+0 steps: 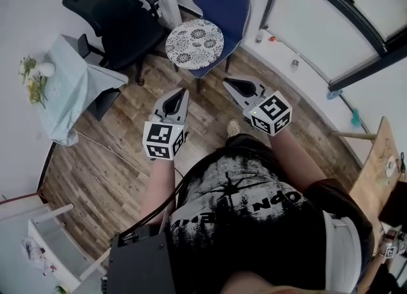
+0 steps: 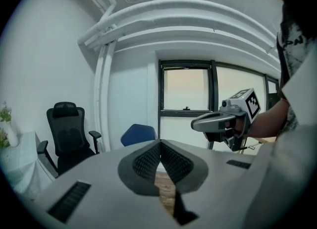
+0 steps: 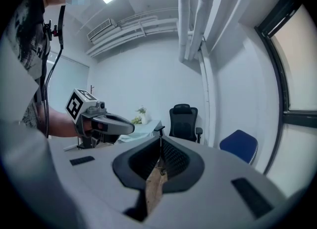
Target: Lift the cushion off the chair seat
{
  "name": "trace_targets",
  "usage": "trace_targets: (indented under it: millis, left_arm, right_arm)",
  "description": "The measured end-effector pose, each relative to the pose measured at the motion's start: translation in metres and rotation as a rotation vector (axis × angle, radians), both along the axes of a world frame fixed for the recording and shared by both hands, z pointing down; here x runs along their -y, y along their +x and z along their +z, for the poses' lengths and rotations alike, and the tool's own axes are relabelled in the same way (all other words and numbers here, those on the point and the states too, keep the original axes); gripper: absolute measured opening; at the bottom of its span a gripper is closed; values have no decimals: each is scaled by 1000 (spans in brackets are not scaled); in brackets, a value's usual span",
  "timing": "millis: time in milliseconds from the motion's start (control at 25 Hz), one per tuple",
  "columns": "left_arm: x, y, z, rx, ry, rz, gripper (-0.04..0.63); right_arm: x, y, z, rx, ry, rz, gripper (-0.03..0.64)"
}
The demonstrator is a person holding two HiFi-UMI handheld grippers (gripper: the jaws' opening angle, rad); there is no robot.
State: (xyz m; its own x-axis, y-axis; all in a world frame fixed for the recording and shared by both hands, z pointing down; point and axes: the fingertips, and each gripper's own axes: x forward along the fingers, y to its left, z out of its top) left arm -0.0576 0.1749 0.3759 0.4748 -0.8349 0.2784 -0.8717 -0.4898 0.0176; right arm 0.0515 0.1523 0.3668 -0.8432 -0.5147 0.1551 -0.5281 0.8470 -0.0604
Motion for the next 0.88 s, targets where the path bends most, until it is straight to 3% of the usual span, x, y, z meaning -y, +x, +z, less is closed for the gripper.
trace_targets:
  millis: [880]
  left_arm:
    - [171,43,6,7,-7,-85,12]
  right_arm:
    - [176,41,16,8,-28,-79,18]
